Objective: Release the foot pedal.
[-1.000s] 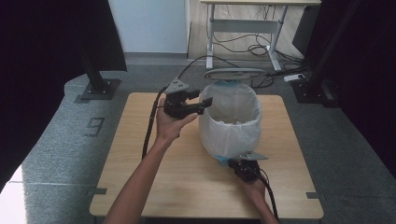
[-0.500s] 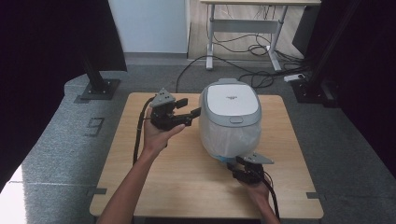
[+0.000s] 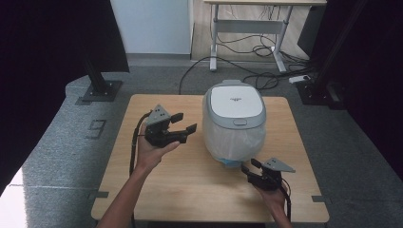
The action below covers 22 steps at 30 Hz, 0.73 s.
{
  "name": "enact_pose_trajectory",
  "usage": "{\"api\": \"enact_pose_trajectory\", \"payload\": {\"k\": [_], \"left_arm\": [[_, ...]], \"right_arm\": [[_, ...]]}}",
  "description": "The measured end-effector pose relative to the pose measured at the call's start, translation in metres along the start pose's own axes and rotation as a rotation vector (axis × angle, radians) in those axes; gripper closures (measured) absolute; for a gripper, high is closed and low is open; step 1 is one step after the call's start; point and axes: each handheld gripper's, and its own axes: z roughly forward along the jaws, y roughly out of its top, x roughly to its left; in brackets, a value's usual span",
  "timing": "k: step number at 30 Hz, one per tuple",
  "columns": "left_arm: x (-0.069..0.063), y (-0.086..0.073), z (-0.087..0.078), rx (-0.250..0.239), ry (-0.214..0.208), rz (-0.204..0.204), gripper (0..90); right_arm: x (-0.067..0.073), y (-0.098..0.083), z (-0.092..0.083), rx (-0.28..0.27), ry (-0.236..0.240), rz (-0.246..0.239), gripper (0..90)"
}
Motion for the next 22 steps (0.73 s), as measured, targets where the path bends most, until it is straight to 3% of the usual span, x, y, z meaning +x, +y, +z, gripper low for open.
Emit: {"api": "enact_pose_trajectory", "payload": {"k": [5, 13, 17, 22], "left_arm": [[0.002, -0.015, -0.01, 0.013, 0.026, 0.006, 33.9], [0.011, -0.039, -0.021, 0.028, 0.037, -0.024, 33.9], [0.013, -0.045, -0.021, 0.041, 0.042, -0.03, 33.9], [0.016, -0.048, -0.019, 0.049, 0.046, -0.031, 33.8]], "right_arm": [[-0.011, -0.003, -0.012, 0.004, -0.018, 0.021, 44.3], [-0.03, -0.012, -0.024, 0.029, -0.052, 0.04, 42.8], [-0.036, -0.013, -0.026, 0.029, -0.059, 0.062, 42.0], [-0.038, -0.013, -0.024, 0.033, -0.066, 0.056, 40.8]]}}
